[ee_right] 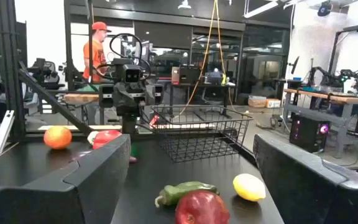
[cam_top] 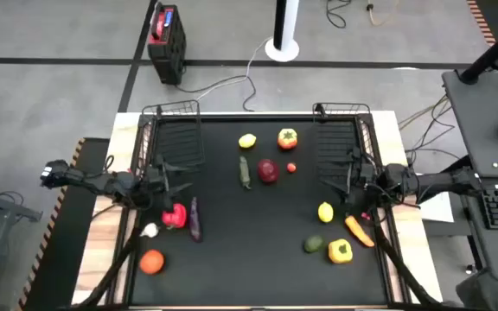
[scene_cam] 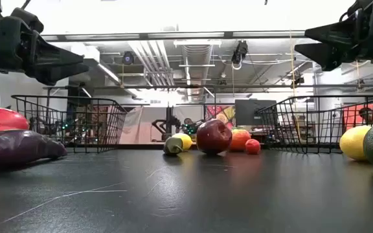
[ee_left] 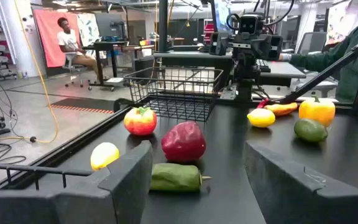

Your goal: Sort produce into baskets

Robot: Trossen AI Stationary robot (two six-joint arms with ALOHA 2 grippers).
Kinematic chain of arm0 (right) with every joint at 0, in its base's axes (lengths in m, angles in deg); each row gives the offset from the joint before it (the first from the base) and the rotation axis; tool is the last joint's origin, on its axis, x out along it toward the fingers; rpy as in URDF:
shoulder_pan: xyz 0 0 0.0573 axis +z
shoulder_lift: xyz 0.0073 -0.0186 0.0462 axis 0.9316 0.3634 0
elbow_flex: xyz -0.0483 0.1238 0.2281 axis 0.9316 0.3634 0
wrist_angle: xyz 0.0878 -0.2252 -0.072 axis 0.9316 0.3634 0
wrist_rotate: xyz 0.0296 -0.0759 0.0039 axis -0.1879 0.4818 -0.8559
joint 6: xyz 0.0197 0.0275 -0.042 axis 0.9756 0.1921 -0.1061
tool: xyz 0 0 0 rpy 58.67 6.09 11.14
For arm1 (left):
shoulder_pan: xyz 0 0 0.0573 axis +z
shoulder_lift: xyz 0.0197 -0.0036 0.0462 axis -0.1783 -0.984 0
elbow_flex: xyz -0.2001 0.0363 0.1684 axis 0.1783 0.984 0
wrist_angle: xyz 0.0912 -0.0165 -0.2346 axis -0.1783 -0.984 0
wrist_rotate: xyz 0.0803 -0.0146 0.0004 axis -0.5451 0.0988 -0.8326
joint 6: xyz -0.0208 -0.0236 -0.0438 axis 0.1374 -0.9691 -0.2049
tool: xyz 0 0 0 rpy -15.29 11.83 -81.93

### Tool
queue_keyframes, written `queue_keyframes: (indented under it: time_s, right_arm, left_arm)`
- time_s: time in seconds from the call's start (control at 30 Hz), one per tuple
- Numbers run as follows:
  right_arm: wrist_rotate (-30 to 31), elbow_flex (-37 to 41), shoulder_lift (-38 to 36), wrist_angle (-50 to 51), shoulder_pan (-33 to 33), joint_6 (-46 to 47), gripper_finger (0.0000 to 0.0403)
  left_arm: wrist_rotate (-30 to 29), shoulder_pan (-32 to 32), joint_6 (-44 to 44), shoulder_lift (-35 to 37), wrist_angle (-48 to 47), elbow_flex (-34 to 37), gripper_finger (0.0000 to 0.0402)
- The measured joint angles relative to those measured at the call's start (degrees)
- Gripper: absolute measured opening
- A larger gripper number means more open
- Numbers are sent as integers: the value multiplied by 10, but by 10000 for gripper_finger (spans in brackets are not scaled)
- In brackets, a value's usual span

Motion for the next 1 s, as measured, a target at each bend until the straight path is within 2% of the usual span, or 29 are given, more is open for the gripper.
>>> queue_keyframes:
  time_s: [1.0]
  right_arm:
    - [0, 0, 0, 0, 0, 0, 331]
  left_arm:
    - [0, 0, 0, 0, 0, 0, 233]
